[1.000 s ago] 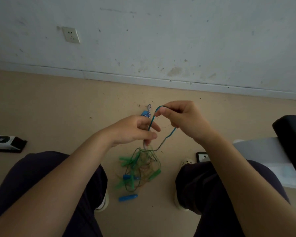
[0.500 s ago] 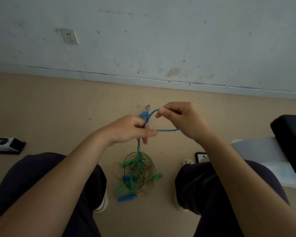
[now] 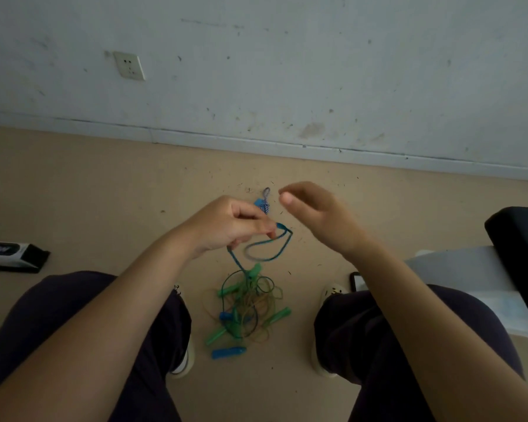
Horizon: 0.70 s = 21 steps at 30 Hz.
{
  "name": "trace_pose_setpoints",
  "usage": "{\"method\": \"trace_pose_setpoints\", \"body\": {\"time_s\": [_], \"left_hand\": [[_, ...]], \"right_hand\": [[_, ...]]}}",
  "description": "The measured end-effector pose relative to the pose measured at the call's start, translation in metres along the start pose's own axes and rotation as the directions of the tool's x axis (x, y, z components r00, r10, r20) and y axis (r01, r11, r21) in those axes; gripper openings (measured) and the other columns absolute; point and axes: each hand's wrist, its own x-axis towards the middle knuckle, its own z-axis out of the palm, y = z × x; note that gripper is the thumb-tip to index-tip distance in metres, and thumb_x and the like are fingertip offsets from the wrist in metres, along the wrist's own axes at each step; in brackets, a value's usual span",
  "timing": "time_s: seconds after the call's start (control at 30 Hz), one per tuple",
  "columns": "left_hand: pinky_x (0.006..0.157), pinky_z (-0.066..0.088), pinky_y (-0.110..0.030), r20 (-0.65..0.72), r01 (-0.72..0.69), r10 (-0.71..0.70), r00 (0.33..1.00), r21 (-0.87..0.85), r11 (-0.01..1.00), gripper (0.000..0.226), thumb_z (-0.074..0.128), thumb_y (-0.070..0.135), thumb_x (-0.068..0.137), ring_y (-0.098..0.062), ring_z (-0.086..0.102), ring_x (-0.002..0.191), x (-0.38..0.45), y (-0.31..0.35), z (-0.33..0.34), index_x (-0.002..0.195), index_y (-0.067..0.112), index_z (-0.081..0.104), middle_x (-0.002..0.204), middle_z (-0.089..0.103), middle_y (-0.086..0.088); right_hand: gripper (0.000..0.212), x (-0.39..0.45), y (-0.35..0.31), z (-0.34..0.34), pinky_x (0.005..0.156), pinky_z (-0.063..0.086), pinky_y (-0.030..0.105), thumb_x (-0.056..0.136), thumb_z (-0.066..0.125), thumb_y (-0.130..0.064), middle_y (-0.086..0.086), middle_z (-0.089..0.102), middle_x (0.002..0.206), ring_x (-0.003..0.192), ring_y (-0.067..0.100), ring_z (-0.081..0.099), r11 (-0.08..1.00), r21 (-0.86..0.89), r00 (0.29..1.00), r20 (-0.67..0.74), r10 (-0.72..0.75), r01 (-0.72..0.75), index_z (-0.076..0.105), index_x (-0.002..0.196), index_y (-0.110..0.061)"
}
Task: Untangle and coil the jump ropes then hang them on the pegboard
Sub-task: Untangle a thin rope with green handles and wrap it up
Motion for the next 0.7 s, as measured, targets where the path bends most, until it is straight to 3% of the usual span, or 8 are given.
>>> {"method": "trace_pose_setpoints", "body": {"time_s": [0.1,0.17,0.23,0.33,0.43,0.5,0.6,0.7], "left_hand": [[0.048,0.028,-0.024,-0.012,-0.020,0.020,1.000,0.015,1.000,0.018,0.073,0.043,0.084,-0.013,0.032,0.046,0.002,0.003,0.007,0.078,0.028,0.081,0.052,0.040,-0.014],[0.047,0.031,-0.020,-0.041,-0.004,0.004,0.999,0.007,1.000,0.023,0.073,0.049,0.077,-0.009,0.036,0.045,0.001,0.004,0.003,0.078,0.027,0.080,0.048,0.044,-0.001],[0.050,0.043,-0.022,-0.004,0.034,-0.034,0.999,0.070,0.997,0.021,0.072,0.039,0.086,-0.009,0.047,0.047,0.000,0.004,-0.011,0.083,0.020,0.079,0.053,0.055,0.002],[0.079,0.054,-0.025,0.087,0.155,-0.180,0.980,0.243,0.957,0.020,0.068,0.033,0.092,-0.016,0.068,0.066,-0.009,-0.001,-0.043,0.087,0.017,0.079,0.069,0.071,-0.001],[0.097,0.046,-0.031,0.027,0.227,-0.257,0.966,0.382,0.896,0.023,0.065,0.037,0.094,-0.019,0.073,0.081,-0.016,-0.009,-0.061,0.079,0.025,0.078,0.073,0.075,0.000],[0.091,0.050,-0.033,0.018,0.137,-0.146,0.989,0.255,0.957,0.024,0.067,0.041,0.092,-0.024,0.069,0.069,-0.016,-0.008,-0.057,0.077,0.025,0.077,0.064,0.070,-0.001],[0.062,0.048,-0.028,0.081,-0.004,0.006,0.997,-0.024,1.000,0.026,0.067,0.050,0.088,-0.014,0.043,0.044,-0.011,-0.001,-0.036,0.083,0.026,0.076,0.052,0.050,0.005],[0.048,0.035,-0.020,0.155,0.003,-0.001,0.988,-0.011,1.000,0.030,0.070,0.053,0.087,-0.009,0.033,0.045,-0.002,-0.001,-0.012,0.086,0.024,0.078,0.051,0.040,0.007]], "right_hand": [[0.059,-0.004,-0.007,0.012,0.080,0.054,0.026,0.085,0.058,-0.052,0.005,0.072,0.090,0.085,0.012,0.068,0.974,0.227,0.979,0.203,-0.028,-0.019,0.054,0.126,-0.010],[0.055,-0.007,-0.008,0.010,0.060,0.052,0.030,0.084,0.059,-0.055,-0.002,0.059,0.058,0.054,0.016,0.056,0.975,0.194,0.937,0.348,0.036,-0.109,0.057,0.116,-0.010],[0.045,-0.005,-0.004,0.002,0.047,0.039,0.028,0.088,0.059,-0.055,-0.004,0.037,0.050,0.045,0.014,0.035,0.975,0.107,0.885,0.448,0.126,-0.193,0.068,0.095,-0.011],[0.031,-0.001,0.003,-0.017,0.044,0.025,0.022,0.096,0.060,-0.034,-0.003,0.027,0.050,0.044,0.011,0.023,0.961,0.189,0.926,0.358,0.121,-0.199,0.070,0.080,-0.009],[0.031,0.000,0.012,-0.033,0.050,0.036,0.026,0.098,0.058,-0.030,-0.003,0.038,0.049,0.046,0.014,0.038,0.988,0.119,0.984,0.161,0.082,-0.102,0.069,0.076,-0.011],[0.035,0.000,0.014,-0.035,0.058,0.045,0.032,0.097,0.057,-0.037,0.002,0.051,0.055,0.053,0.019,0.050,0.990,0.105,0.980,0.187,0.068,-0.089,0.069,0.079,-0.010],[0.050,-0.002,0.004,-0.025,0.059,0.047,0.029,0.090,0.056,-0.056,0.006,0.062,0.064,0.057,0.024,0.056,0.961,0.253,0.960,0.278,0.035,-0.108,0.069,0.094,-0.008],[0.051,-0.004,-0.004,-0.010,0.055,0.046,0.028,0.085,0.065,-0.053,0.005,0.062,0.067,0.057,0.021,0.055,0.952,0.286,0.922,0.387,-0.009,-0.111,0.064,0.106,-0.006]]}}
